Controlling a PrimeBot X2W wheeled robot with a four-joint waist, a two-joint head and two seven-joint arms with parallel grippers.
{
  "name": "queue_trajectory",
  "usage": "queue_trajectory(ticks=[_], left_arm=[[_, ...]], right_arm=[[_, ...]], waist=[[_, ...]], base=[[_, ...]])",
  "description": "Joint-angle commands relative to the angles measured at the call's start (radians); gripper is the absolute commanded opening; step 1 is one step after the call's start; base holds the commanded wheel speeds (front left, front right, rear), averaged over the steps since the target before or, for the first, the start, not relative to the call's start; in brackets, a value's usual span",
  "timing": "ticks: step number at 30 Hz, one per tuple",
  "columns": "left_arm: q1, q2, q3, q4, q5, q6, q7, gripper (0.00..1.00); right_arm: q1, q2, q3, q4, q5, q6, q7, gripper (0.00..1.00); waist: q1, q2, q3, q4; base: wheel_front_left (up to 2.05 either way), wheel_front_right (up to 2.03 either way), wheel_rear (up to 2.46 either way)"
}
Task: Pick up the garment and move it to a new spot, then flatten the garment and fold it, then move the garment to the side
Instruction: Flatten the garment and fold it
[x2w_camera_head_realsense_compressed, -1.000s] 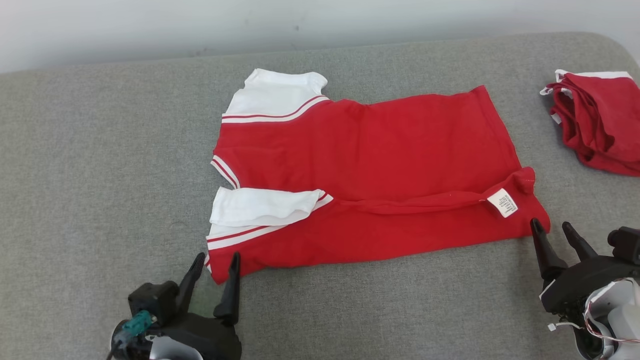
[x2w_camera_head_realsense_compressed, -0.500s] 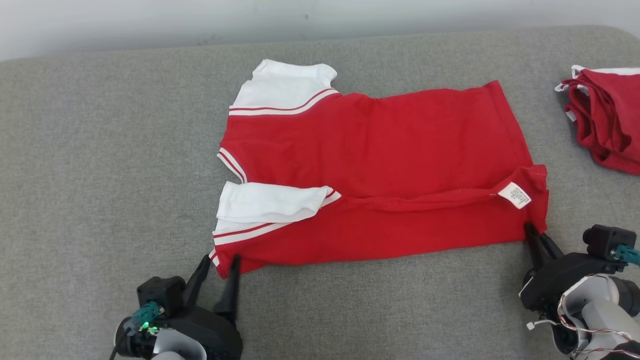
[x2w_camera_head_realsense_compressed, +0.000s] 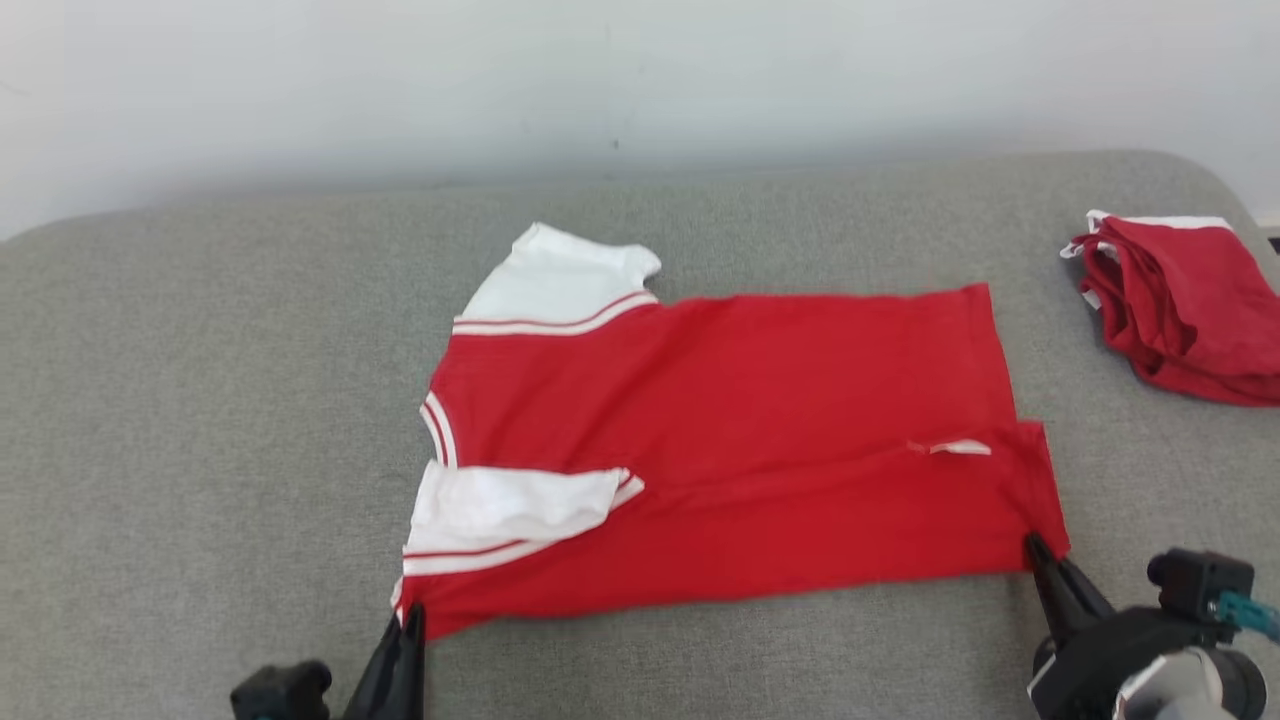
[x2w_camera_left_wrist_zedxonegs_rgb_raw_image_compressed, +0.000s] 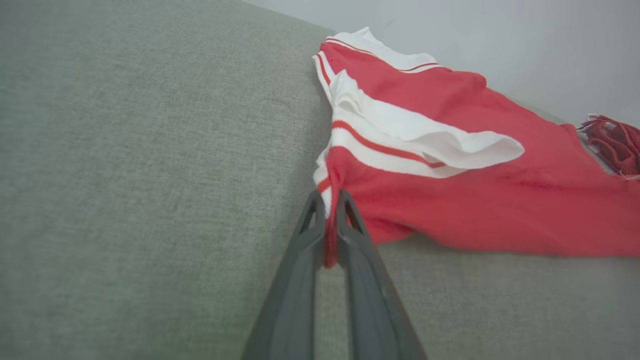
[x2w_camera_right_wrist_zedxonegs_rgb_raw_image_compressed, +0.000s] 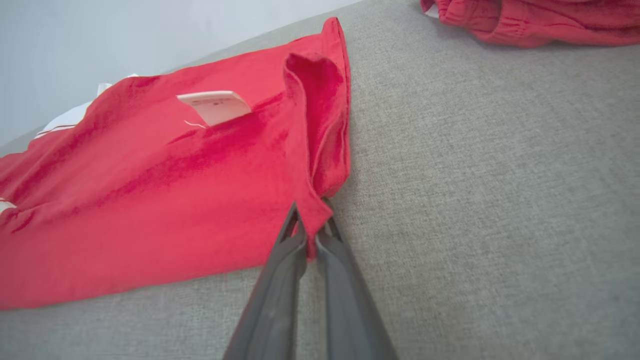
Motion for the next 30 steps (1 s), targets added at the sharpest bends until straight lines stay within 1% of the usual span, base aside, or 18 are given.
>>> queue_trajectory(ticks=[1,9,12,13,14,15,16,20,25,30], left_arm=[[0.021,0.002,0.004,-0.010,-0.002,0.007,-0.004,0.00],[0.188,-0.026,-0.007,-0.131,-0.006,0.031,-0.003,0.00],[0.216,-0.033,-0.015,-0.144,-0.003,0.040,-0.003,0.00],[0.222,-0.033,-0.017,-0.141,0.001,0.043,-0.003,0.00],[0.224,-0.034,-0.019,-0.139,0.006,0.046,-0.003,0.21],[0.223,-0.035,-0.020,-0.138,0.011,0.049,-0.003,0.80],[0.222,-0.037,-0.021,-0.136,0.011,0.050,-0.003,1.00],[0.193,-0.037,0.006,-0.160,0.028,0.047,-0.003,1.00],[0.151,-0.023,0.057,-0.208,0.095,0.044,-0.003,1.00],[0.099,-0.013,0.122,-0.253,0.152,0.048,-0.003,1.00]], right_arm=[[0.018,-0.009,-0.001,-0.006,0.002,-0.003,-0.007,0.00],[0.184,-0.054,-0.040,-0.100,0.011,-0.003,0.025,0.00],[0.230,-0.049,-0.075,-0.126,0.009,-0.003,0.034,0.00],[0.242,-0.043,-0.084,-0.130,0.002,-0.003,0.036,0.07],[0.250,-0.039,-0.092,-0.136,-0.006,-0.003,0.040,0.46],[0.254,-0.031,-0.106,-0.142,-0.011,-0.003,0.037,1.00],[0.256,-0.023,-0.120,-0.149,-0.020,-0.003,0.034,1.00],[0.241,0.005,-0.170,-0.185,-0.065,-0.003,0.012,1.00],[0.224,0.042,-0.229,-0.255,-0.153,-0.003,-0.029,1.00],[0.212,0.088,-0.262,-0.341,-0.246,-0.003,-0.049,1.00]], waist=[[0.0001,0.0000,-0.016,0.005],[0.0001,0.0000,-0.041,0.012],[0.0001,0.0000,-0.051,0.012],[0.0001,0.0000,-0.057,0.011],[0.0001,0.0000,-0.060,0.010],[0.0001,0.0000,-0.064,0.008],[0.0001,0.0000,-0.067,0.006],[0.0001,0.0000,-0.081,-0.005],[0.0001,0.0000,-0.102,-0.015],[0.0001,0.0000,-0.113,-0.027]], base=[[0.00,0.00,0.00],[0.00,0.00,0.00],[0.00,0.00,0.00],[0.00,0.00,0.00],[0.00,0.00,0.00],[0.00,0.00,0.00],[0.00,0.00,0.00],[0.00,0.00,0.00],[0.00,0.00,0.00],[0.00,0.00,0.00]])
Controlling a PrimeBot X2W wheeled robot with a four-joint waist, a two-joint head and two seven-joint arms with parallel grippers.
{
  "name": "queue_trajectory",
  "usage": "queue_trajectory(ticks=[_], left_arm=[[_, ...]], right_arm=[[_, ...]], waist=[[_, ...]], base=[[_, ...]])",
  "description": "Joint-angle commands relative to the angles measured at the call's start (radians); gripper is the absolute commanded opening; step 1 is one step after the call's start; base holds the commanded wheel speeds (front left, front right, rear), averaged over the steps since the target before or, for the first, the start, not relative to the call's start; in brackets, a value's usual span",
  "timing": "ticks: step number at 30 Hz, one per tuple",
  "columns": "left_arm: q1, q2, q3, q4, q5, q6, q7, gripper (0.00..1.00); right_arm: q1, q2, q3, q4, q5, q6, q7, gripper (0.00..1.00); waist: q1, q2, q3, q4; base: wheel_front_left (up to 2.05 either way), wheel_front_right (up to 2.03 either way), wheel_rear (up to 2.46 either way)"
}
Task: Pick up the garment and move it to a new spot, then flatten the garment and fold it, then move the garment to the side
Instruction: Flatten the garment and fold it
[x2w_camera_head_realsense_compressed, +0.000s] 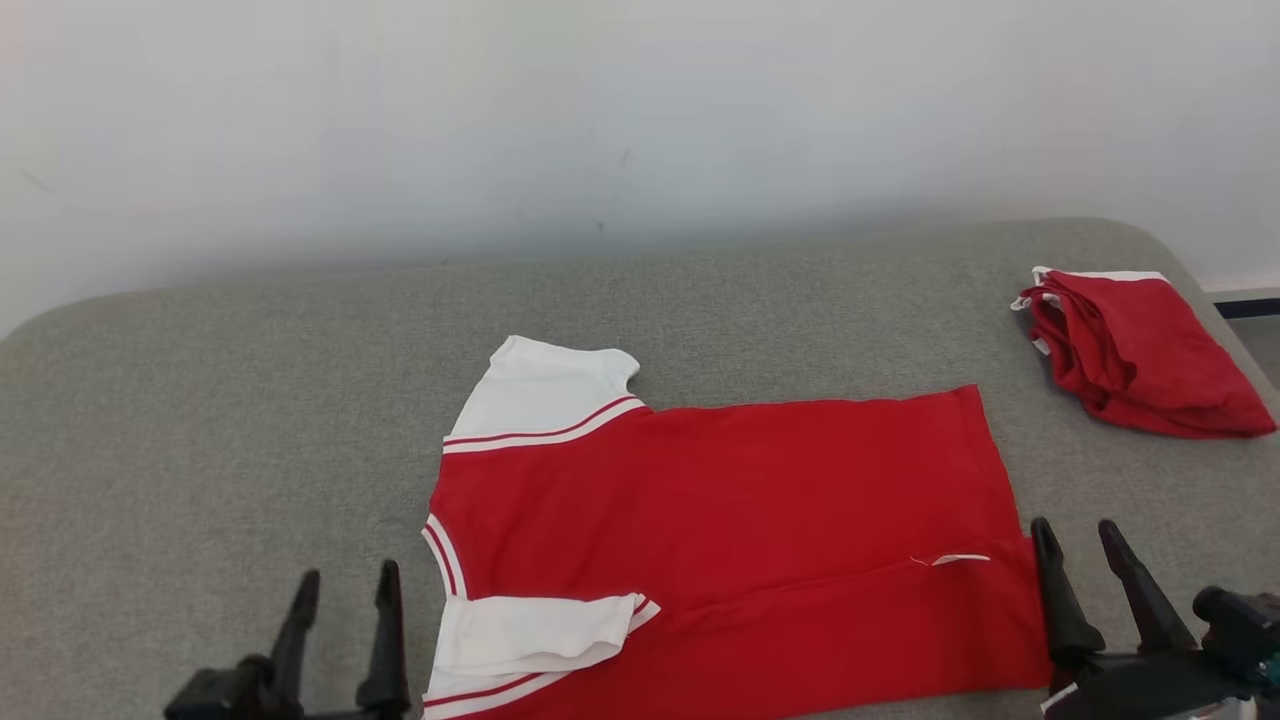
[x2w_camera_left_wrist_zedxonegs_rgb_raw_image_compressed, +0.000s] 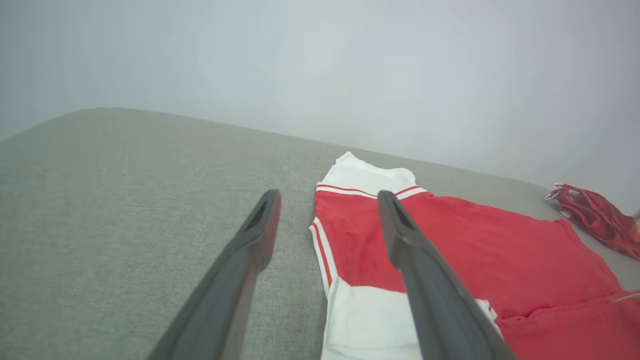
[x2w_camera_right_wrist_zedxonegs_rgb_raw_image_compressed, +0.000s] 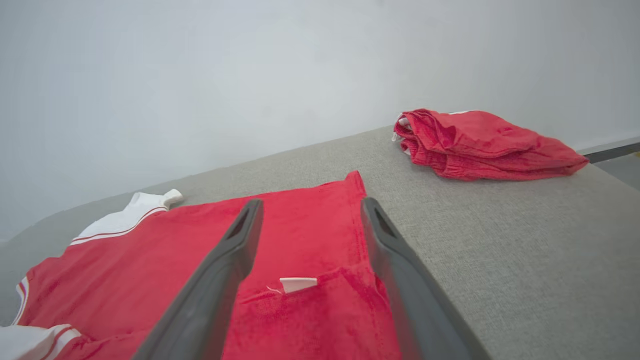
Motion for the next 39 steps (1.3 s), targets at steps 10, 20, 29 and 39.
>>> queue_trajectory(ticks=[10,20,29,39], left_arm=[[-0.047,0.046,0.076,-0.078,0.117,-0.006,0.000,1.00],[-0.004,0.066,0.104,-0.095,0.133,-0.041,0.000,1.00],[0.029,0.041,0.134,-0.093,0.150,-0.050,0.000,1.00],[0.015,0.038,0.143,-0.075,0.167,-0.068,0.000,1.00]], right_arm=[[0.000,0.072,-0.025,-0.146,-0.161,-0.003,-0.024,1.00],[0.040,0.103,-0.047,-0.198,-0.192,-0.003,-0.026,1.00],[0.071,0.111,-0.038,-0.198,-0.191,-0.003,-0.027,1.00],[0.058,0.091,-0.048,-0.181,-0.181,-0.003,-0.027,1.00]], waist=[[0.0000,0.0000,-0.012,-0.029],[0.0000,0.0000,-0.008,-0.020],[0.0000,0.0000,-0.013,-0.007],[0.0000,0.0000,-0.004,-0.006]], base=[[0.00,0.00,0.00],[0.00,0.00,0.00],[0.00,0.00,0.00],[0.00,0.00,0.00]])
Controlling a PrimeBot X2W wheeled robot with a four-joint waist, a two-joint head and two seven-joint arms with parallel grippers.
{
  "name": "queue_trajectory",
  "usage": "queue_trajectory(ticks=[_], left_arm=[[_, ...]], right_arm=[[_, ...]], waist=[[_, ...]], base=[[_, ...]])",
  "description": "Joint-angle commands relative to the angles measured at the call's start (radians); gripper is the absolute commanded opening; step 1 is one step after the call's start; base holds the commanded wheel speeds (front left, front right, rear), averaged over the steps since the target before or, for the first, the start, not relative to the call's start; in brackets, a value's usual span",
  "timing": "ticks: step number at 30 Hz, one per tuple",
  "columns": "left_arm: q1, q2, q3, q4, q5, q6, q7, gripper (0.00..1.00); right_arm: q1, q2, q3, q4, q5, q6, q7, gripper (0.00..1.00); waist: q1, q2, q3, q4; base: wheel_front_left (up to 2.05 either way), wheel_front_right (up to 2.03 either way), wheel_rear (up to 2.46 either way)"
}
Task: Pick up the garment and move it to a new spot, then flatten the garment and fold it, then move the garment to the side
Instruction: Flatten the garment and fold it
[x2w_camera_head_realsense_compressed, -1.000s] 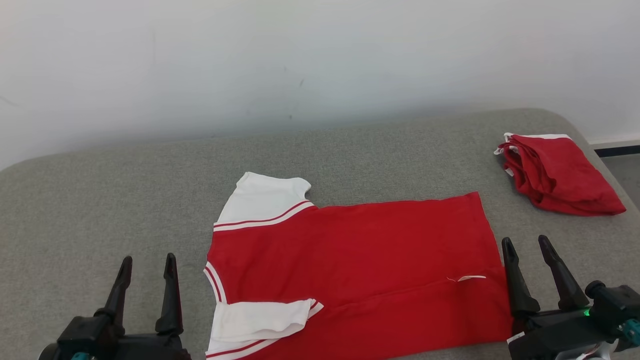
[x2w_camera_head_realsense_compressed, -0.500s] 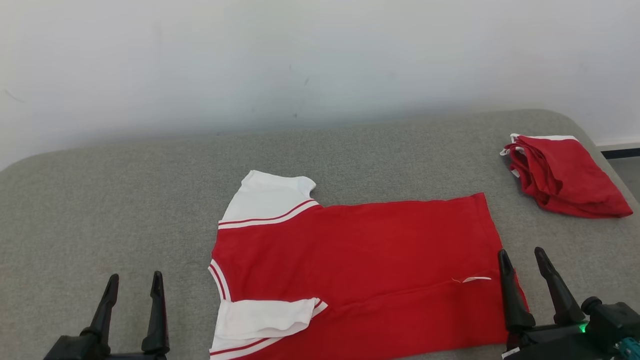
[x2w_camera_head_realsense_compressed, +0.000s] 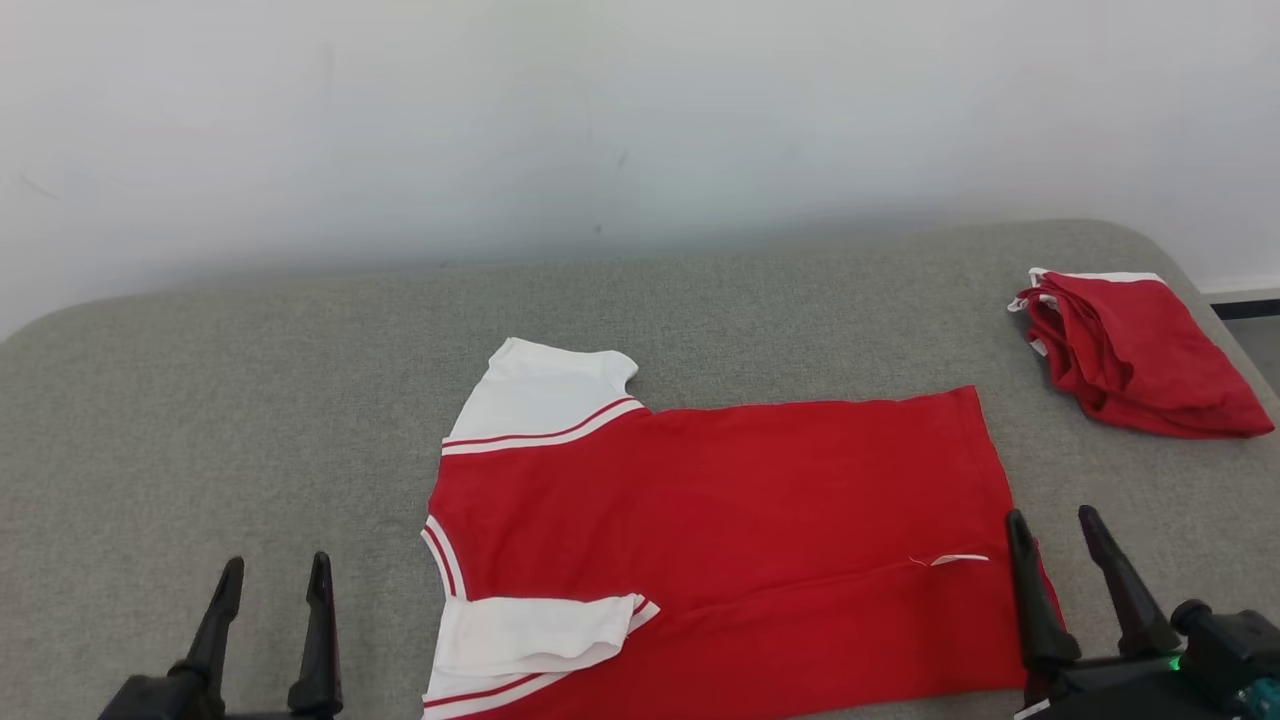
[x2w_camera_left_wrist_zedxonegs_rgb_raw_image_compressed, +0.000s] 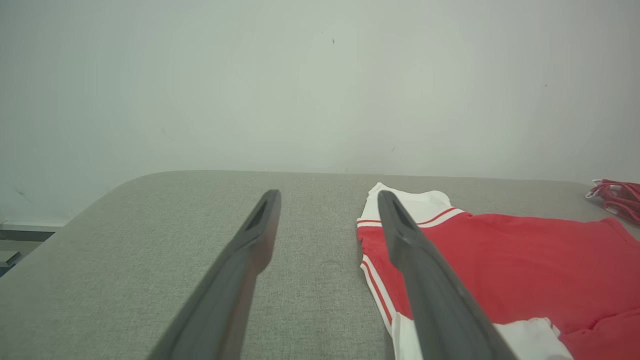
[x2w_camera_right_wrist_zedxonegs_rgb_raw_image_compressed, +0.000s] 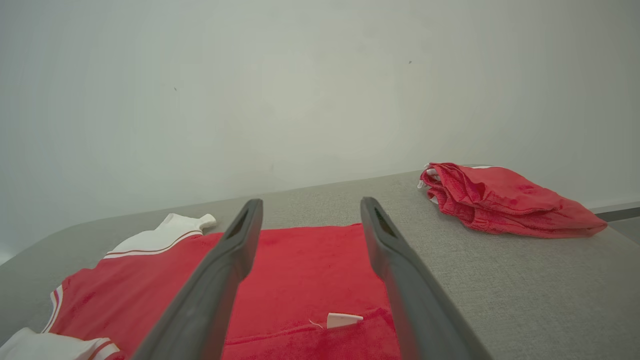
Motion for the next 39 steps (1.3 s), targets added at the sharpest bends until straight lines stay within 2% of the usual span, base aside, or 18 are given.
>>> queue_trajectory(ticks=[1,9,13,15,19,23,26,32,39], left_arm=[[-0.021,0.011,0.000,0.011,0.010,-0.009,0.000,1.00],[-0.219,0.069,-0.025,0.063,-0.001,-0.064,0.044,1.00],[-0.382,0.105,-0.065,0.103,-0.014,-0.097,0.117,1.00],[-0.426,0.115,-0.079,0.119,-0.016,-0.101,0.138,1.00],[-0.614,0.132,-0.126,0.185,-0.053,-0.114,0.220,1.00],[-0.820,0.154,-0.198,0.312,-0.121,-0.120,0.306,1.00],[-0.919,0.174,-0.275,0.386,-0.166,-0.120,0.352,1.00],[-1.053,0.204,-0.417,0.510,-0.242,-0.120,0.424,1.00],[-1.138,0.225,-0.562,0.624,-0.311,-0.120,0.489,1.00]], right_arm=[[-0.015,-0.014,-0.006,0.008,0.005,-0.003,-0.004,1.00],[-0.137,-0.084,-0.033,0.064,0.029,-0.003,0.073,1.00],[-0.246,-0.119,-0.053,0.114,0.069,-0.003,0.148,1.00],[-0.278,-0.131,-0.051,0.125,0.081,-0.003,0.163,1.00],[-0.403,-0.181,-0.024,0.190,0.121,-0.003,0.241,1.00],[-0.565,-0.216,0.039,0.296,0.158,-0.003,0.303,1.00],[-0.653,-0.212,0.093,0.362,0.175,-0.003,0.321,1.00],[-0.783,-0.197,0.224,0.485,0.208,-0.003,0.335,1.00],[-0.888,-0.171,0.342,0.606,0.257,-0.003,0.341,1.00]], waist=[[0.0000,0.0000,0.005,-0.002],[0.0000,0.0000,0.068,-0.017],[0.0000,0.0000,0.143,-0.025],[0.0000,0.0000,0.164,-0.028],[0.0000,0.0000,0.257,-0.037],[0.0000,0.0000,0.353,-0.058],[0.0000,0.0000,0.397,-0.072],[0.0000,0.0000,0.449,-0.094],[0.0000,0.0000,0.470,-0.116]], base=[[0.00,0.00,0.00],[0.00,0.00,0.00],[0.00,0.00,0.00],[0.00,0.00,0.00],[0.00,0.00,0.00],[0.00,0.00,0.00],[0.00,0.00,0.00],[0.00,0.00,0.00],[0.00,0.00,0.00]])
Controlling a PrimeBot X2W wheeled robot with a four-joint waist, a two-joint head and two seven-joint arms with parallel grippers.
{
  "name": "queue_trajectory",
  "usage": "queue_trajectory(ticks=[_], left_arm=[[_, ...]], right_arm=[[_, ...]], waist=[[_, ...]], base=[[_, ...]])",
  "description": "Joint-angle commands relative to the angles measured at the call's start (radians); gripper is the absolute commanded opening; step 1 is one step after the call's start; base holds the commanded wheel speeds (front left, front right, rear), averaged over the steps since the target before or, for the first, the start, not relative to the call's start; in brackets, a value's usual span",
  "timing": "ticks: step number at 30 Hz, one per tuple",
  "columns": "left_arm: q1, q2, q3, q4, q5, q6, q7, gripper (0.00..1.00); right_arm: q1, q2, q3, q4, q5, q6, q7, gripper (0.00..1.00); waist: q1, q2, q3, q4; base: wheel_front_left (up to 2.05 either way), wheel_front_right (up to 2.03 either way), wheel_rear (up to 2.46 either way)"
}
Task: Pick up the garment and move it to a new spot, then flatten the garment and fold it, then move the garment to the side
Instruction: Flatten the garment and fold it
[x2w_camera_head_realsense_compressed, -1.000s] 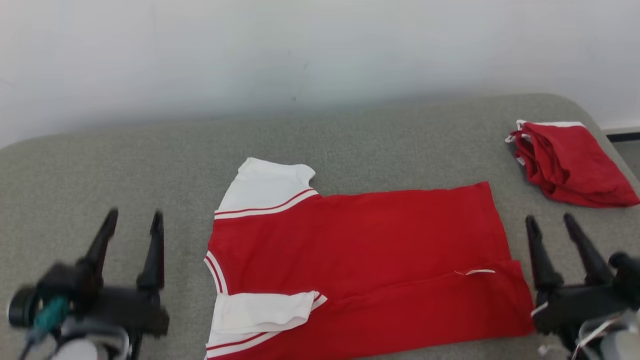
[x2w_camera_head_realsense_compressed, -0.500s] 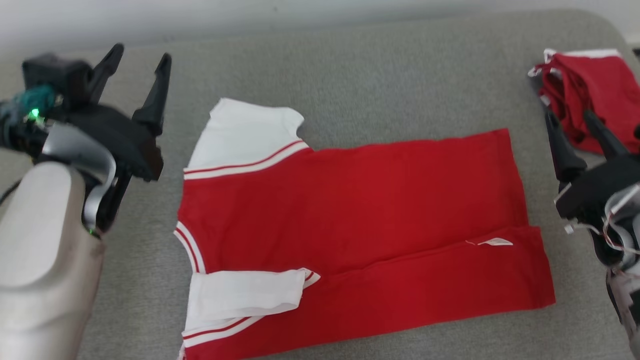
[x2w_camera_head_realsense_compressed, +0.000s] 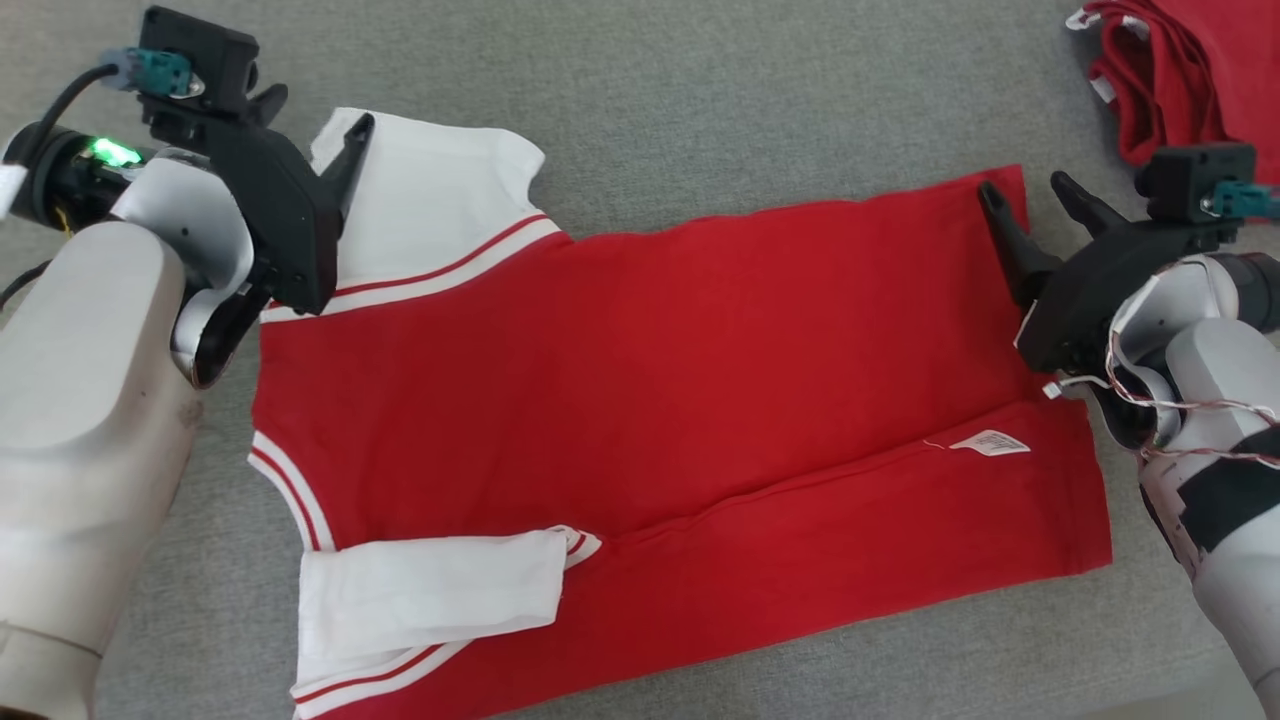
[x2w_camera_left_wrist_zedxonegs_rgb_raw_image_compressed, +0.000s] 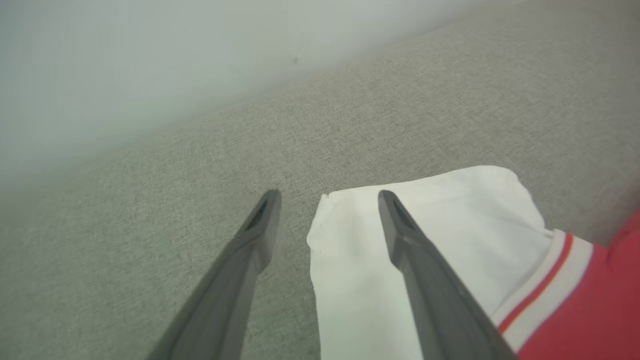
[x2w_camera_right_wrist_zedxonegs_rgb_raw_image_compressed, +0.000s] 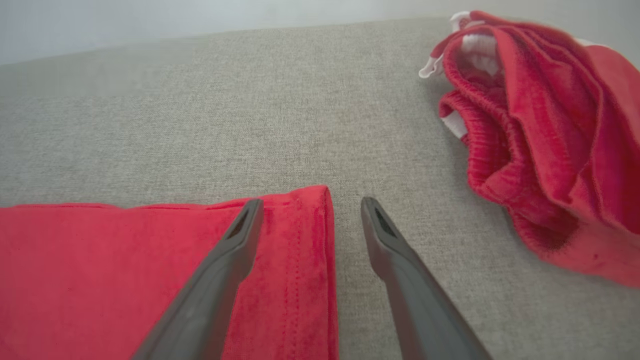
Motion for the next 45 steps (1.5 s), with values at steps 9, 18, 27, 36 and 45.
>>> queue_trajectory(ticks=[9,18,27,36,45], left_arm=[[-0.073,0.024,-0.112,0.114,-0.058,0.002,0.023,1.00],[-0.119,-0.002,-0.159,0.158,-0.119,0.002,-0.007,1.00],[-0.146,-0.013,-0.200,0.208,-0.140,0.002,-0.085,0.00],[-0.121,-0.032,-0.202,0.219,-0.183,0.002,-0.235,0.00],[0.007,-0.013,-0.206,0.110,-0.198,0.010,-0.405,0.00]], right_arm=[[-0.099,0.018,0.122,0.096,0.083,-0.003,-0.021,1.00],[-0.161,0.029,0.214,0.158,0.141,-0.003,-0.025,1.00],[-0.206,0.030,0.266,0.207,0.185,-0.003,-0.059,0.00],[-0.183,0.006,0.309,0.235,0.236,-0.003,-0.152,0.00],[-0.073,-0.042,0.368,0.187,0.281,-0.003,-0.283,0.00]], waist=[[-0.0004,-0.0003,0.032,-0.028],[-0.0004,-0.0003,0.055,-0.030],[-0.0004,-0.0003,0.050,-0.022],[-0.0004,-0.0003,-0.024,0.010],[-0.0004,-0.0003,-0.130,0.039]], base=[[0.00,0.00,0.00],[0.00,0.00,0.00],[0.00,0.00,0.00],[0.00,0.00,0.00],[0.00,0.00,0.00]])
